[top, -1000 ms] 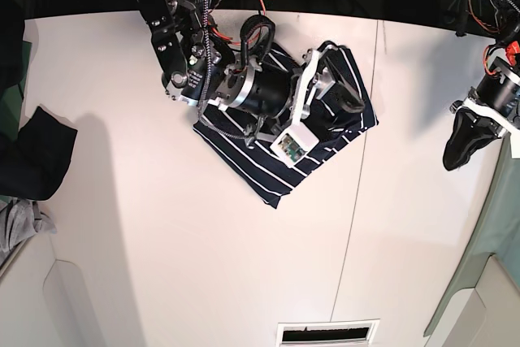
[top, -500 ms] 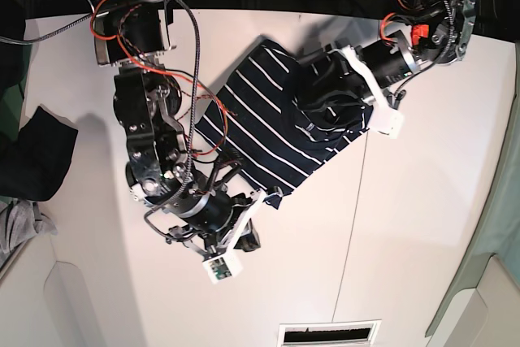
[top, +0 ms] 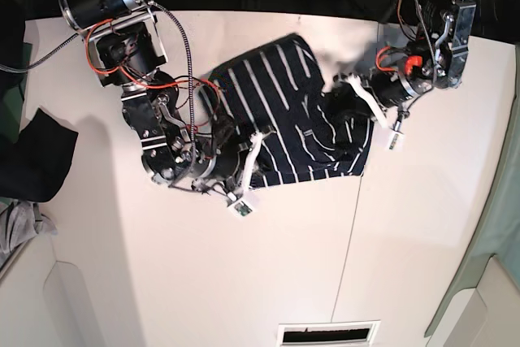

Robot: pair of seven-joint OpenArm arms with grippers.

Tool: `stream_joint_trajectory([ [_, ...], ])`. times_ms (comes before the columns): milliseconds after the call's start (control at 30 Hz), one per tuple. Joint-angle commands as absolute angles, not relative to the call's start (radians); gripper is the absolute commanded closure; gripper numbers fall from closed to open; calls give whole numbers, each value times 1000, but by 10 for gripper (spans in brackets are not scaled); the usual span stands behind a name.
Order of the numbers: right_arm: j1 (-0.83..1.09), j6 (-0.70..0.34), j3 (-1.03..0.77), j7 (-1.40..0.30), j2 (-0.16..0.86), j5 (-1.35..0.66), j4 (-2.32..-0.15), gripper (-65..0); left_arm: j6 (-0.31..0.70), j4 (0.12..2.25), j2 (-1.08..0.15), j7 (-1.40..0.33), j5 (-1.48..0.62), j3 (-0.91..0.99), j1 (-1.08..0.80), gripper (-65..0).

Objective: Layout the t-shirt on the table in an organized manner, then fold the t-shirt properly
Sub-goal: 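Fold the shirt in half again with both grippers into a square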

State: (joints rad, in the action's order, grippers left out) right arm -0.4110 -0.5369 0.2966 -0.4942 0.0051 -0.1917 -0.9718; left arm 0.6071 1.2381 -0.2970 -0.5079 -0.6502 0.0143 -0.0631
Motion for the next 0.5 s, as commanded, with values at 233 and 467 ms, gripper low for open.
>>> stream_joint_trajectory([
  [233,-217,-554,296,-540,36,-321,-1237,0,601,1056,-307,-488,-642,-40,175,0],
  [467,-113,-553,293,-539,35,-318,-1354,0,604,1040,-300,-491,-602,-125,288,0],
])
